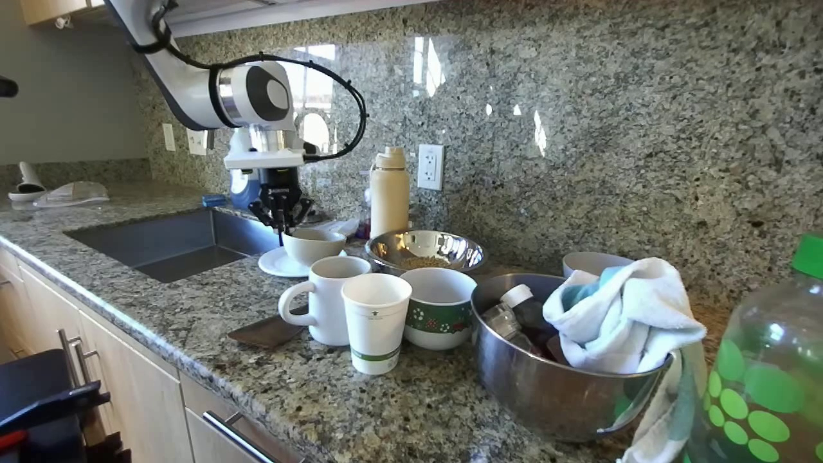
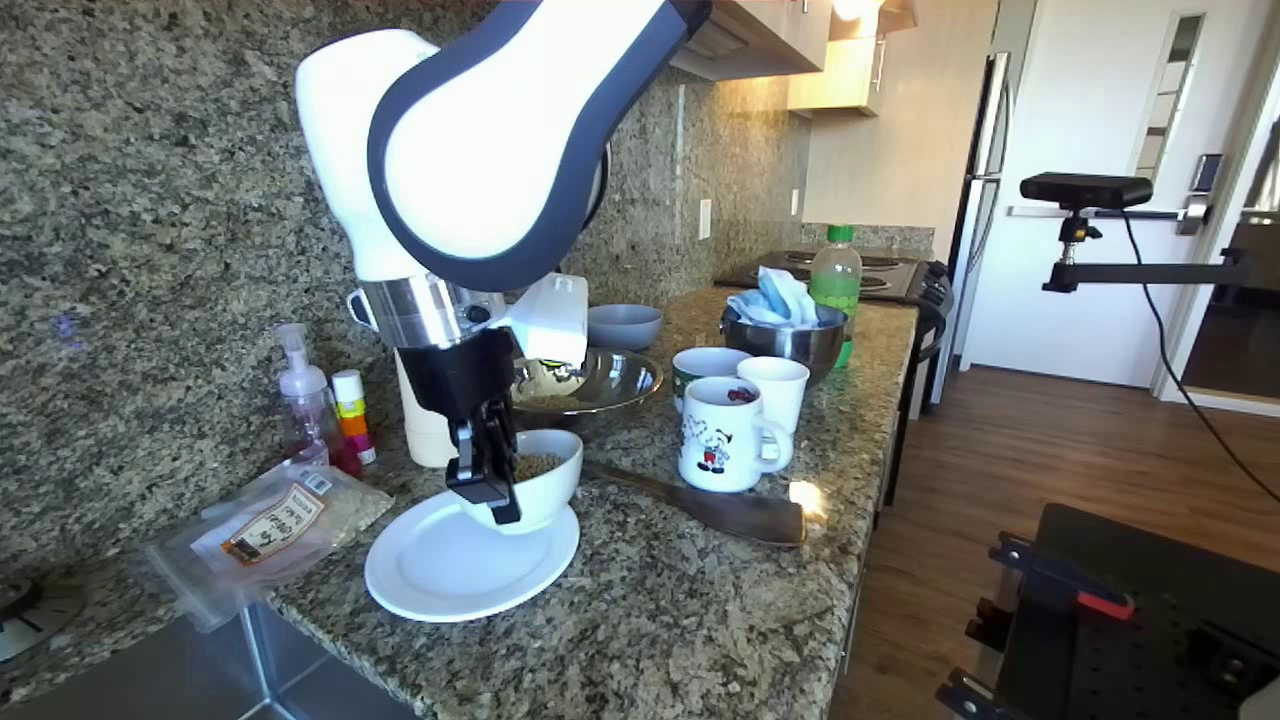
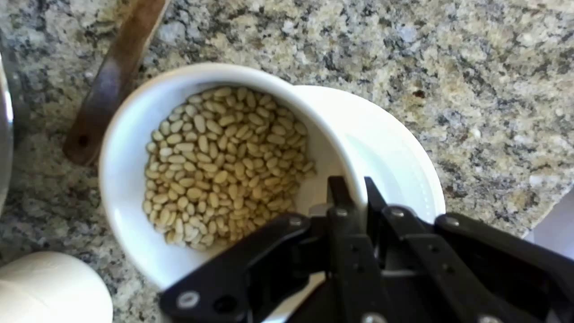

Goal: Pour some contents from the white bowl into the silver dish then put the bowl on the white plate

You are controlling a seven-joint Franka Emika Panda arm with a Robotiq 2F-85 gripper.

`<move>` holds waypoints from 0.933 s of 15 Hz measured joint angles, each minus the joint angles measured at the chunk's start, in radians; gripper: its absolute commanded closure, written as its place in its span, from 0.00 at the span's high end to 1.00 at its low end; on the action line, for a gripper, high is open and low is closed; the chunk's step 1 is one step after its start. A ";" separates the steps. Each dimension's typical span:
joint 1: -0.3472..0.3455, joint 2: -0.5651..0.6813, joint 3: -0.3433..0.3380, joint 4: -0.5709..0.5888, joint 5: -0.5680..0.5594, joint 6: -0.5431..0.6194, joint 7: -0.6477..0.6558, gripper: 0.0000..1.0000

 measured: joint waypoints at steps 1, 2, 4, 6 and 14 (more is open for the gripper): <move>0.009 -0.011 0.000 -0.020 -0.016 0.025 0.018 0.02; 0.018 -0.022 0.000 -0.038 -0.032 0.047 0.032 0.02; 0.035 -0.039 0.000 -0.066 -0.057 0.081 0.055 0.02; 0.047 -0.048 0.000 -0.084 -0.074 0.107 0.062 0.02; 0.057 -0.050 0.001 -0.101 -0.080 0.142 0.066 0.65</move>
